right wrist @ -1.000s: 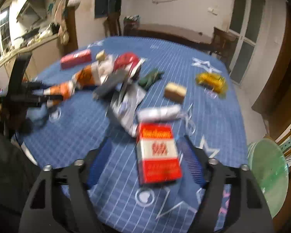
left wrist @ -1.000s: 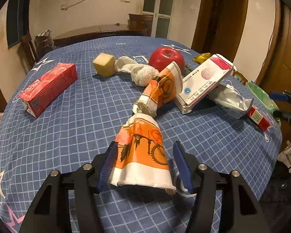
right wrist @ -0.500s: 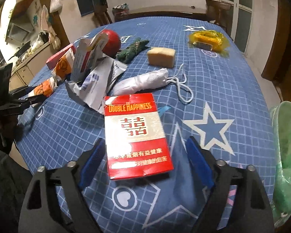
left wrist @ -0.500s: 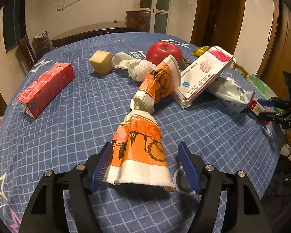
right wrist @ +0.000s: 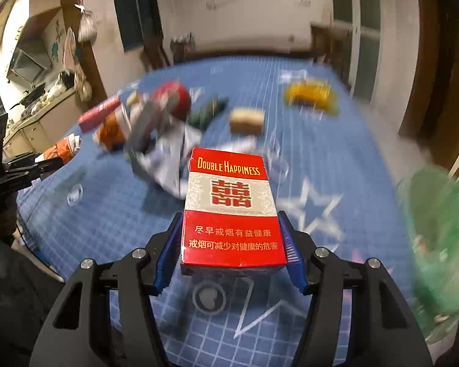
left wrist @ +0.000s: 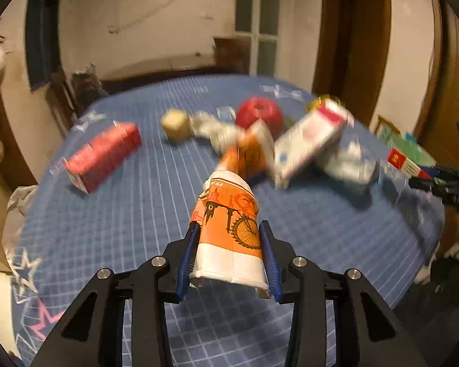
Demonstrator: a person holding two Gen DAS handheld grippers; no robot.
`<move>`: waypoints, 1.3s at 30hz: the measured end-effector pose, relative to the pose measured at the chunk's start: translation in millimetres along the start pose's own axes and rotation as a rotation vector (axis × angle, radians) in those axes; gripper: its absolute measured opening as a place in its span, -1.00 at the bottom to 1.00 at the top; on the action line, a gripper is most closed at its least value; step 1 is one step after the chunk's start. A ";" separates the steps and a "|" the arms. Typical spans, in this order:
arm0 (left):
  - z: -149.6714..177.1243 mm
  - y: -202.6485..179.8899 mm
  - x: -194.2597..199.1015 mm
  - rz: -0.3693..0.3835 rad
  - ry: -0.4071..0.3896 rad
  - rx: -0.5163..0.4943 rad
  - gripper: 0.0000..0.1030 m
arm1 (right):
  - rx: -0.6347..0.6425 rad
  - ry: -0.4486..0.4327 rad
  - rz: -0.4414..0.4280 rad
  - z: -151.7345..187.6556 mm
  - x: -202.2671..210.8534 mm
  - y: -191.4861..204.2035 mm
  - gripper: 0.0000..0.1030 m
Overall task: Collect trash
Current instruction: 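Grasp the red Double Happiness cigarette box with the right gripper, then carry the cigarette box to the green bin and release it with the right gripper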
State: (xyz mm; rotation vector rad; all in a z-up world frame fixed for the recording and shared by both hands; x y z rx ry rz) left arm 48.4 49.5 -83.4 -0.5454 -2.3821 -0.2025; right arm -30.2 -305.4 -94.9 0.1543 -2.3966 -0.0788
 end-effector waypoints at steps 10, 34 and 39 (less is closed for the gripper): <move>-86.4 -53.6 13.5 -0.120 -0.190 0.045 -0.21 | 0.043 -0.282 0.139 -77.9 24.7 29.3 0.11; -121.3 -99.2 -10.9 -0.344 -0.259 -0.042 -0.20 | 0.024 -0.318 0.197 -79.1 30.2 25.7 0.11; -122.1 -108.0 -11.3 -0.356 -0.266 -0.066 -0.20 | 0.021 -0.312 0.205 -76.8 30.0 20.8 0.11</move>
Point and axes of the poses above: each gripper's, at about its wrist camera, not at the fingertips, and x roughly against the way its jaws point, y to its left, z to its underside, the point moved 5 cm from there along -x, roughly the way its jaws point, and after that the axes turned 1 degree about -x, right-handed, at the moved point
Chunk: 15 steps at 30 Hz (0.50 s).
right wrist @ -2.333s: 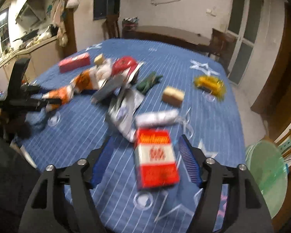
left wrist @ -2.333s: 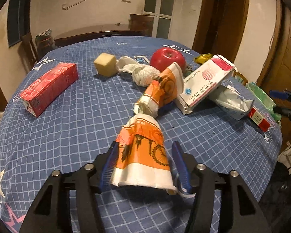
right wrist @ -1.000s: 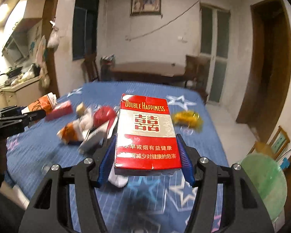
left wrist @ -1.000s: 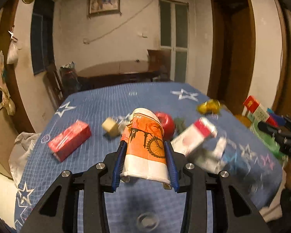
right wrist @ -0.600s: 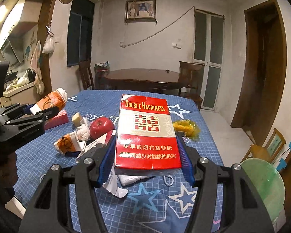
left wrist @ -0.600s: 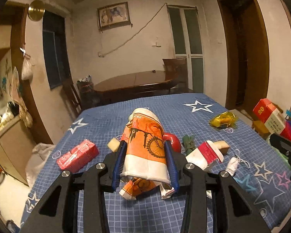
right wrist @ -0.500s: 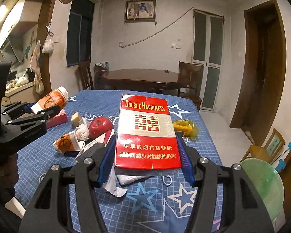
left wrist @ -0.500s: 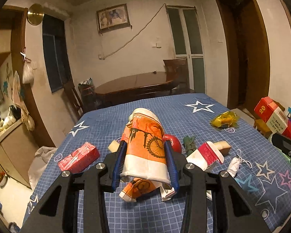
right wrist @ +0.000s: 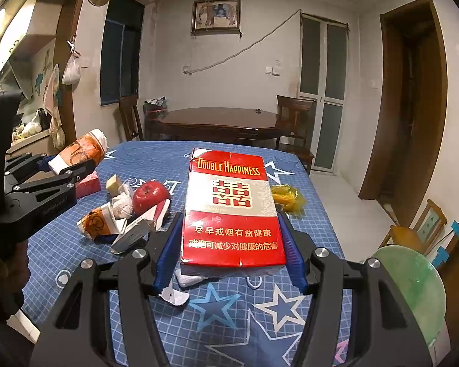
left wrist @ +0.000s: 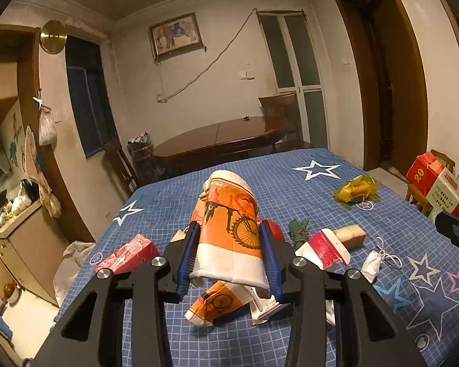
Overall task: Collect trash
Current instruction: 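Carry the cigarette box to the green bin and release it with the right gripper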
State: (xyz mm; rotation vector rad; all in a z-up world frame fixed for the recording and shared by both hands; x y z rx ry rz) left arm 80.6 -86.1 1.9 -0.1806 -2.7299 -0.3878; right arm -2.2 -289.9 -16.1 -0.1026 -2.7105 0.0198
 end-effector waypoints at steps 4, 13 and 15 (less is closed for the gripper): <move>-1.0 -8.4 0.7 0.004 -0.004 -0.013 -0.21 | -0.013 0.007 0.009 2.3 -0.5 -6.0 0.11; -6.7 -20.8 1.1 0.015 -0.015 -0.038 -0.20 | -0.031 0.011 0.024 6.9 0.7 -19.0 0.11; -7.8 -24.1 1.2 0.020 -0.016 -0.040 -0.20 | -0.033 0.011 0.029 7.6 0.9 -21.5 0.11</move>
Point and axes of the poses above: each gripper's, at about its wrist camera, not at the fingertips, and x roughly against the way its jaws point, y to its left, z to its underside, the point moved 5 cm from there along -x, roughly the way its jaws point, and after that the axes turned 1 degree about -x, right-handed, at the moved point
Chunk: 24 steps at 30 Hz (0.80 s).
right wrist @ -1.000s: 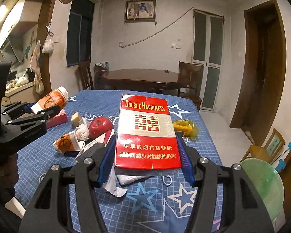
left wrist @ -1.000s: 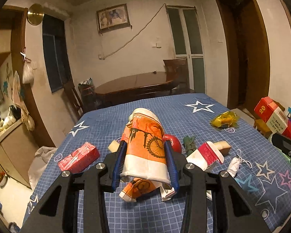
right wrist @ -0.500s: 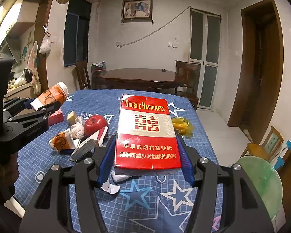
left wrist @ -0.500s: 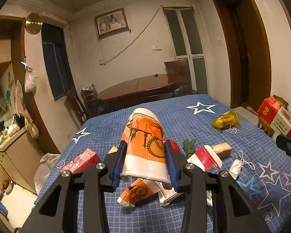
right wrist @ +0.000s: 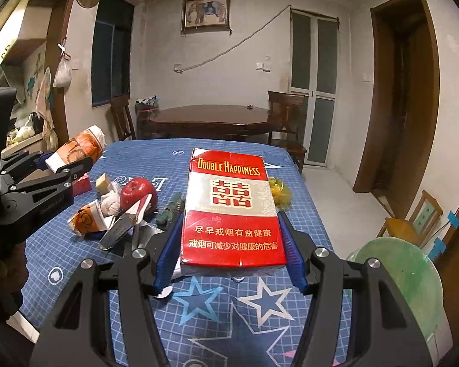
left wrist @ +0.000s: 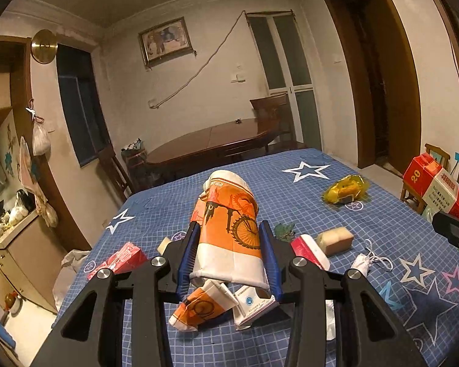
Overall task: Collect trash
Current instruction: 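Carry the cigarette box to the green bin and release it with the right gripper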
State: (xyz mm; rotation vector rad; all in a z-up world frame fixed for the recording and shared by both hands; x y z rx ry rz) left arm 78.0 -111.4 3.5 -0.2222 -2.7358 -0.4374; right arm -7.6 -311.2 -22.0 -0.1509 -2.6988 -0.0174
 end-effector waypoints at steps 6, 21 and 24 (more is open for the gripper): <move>-4.4 -11.3 -3.8 0.023 -0.003 -0.017 -0.20 | -0.014 -0.003 0.020 2.0 2.5 -11.2 0.11; -31.4 -82.0 -7.6 0.139 -0.036 -0.086 -0.20 | -0.075 -0.017 0.117 6.6 21.3 -61.1 0.11; -35.2 -103.4 -8.9 0.170 -0.039 -0.110 -0.20 | -0.099 -0.017 0.146 8.7 25.8 -76.4 0.11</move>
Point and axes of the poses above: each gripper's, at about its wrist camera, not at the fingertips, and x roughly against the way its jaws point, y to its left, z to its underside, the point moved 5 cm from there along -x, roughly the way its jaws point, and after that the axes turned 1 degree about -x, right-handed, at the moved point
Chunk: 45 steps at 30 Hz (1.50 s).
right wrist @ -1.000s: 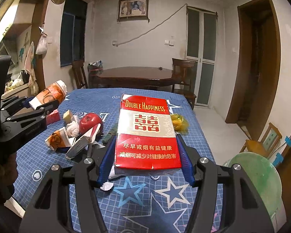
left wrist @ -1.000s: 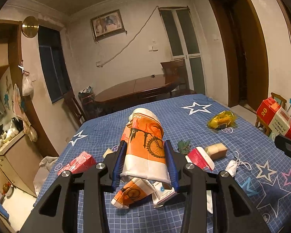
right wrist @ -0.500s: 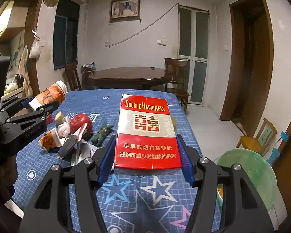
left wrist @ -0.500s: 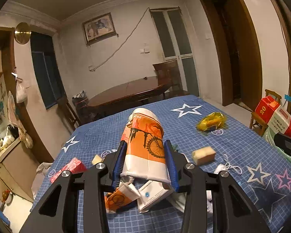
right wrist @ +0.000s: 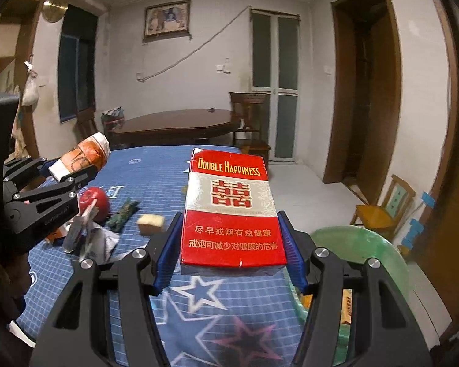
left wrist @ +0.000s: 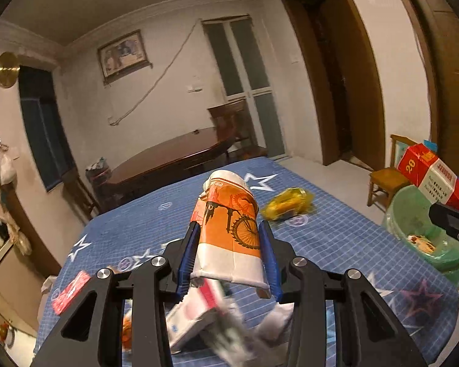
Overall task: Collect trash
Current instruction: 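Carry the cigarette box to the green bin and release it with the right gripper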
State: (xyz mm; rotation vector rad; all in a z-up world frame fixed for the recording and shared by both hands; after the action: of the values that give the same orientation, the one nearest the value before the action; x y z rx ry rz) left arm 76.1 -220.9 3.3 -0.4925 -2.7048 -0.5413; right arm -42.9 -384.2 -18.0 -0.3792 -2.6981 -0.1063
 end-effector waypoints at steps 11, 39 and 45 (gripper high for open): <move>-23.7 -99.2 -19.2 0.189 -0.004 -0.081 -0.20 | -0.067 -0.024 0.188 1.0 24.0 -82.1 0.11; -48.3 -306.8 -92.9 0.725 0.183 -0.157 0.02 | -0.301 0.149 0.177 37.6 -9.4 -214.6 0.15; -45.9 -303.2 -103.6 0.682 0.206 -0.149 0.19 | -0.361 0.178 0.138 46.8 -21.2 -223.4 0.28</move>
State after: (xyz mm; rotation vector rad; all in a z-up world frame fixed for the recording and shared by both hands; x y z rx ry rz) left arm 59.8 -530.8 -89.0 -1.2510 -2.1195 -0.5514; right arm -104.9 -597.9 -73.4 -0.6297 -2.4637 -0.5637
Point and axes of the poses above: each gripper's, at about its wrist camera, not at the fingertips, and x roughly against the way its jaws point, y to its left, z to its underside, the point moved 5 cm from there along -x, roughly the way its jaws point, and after that the axes turned 1 degree about -x, right-handed, at the moved point
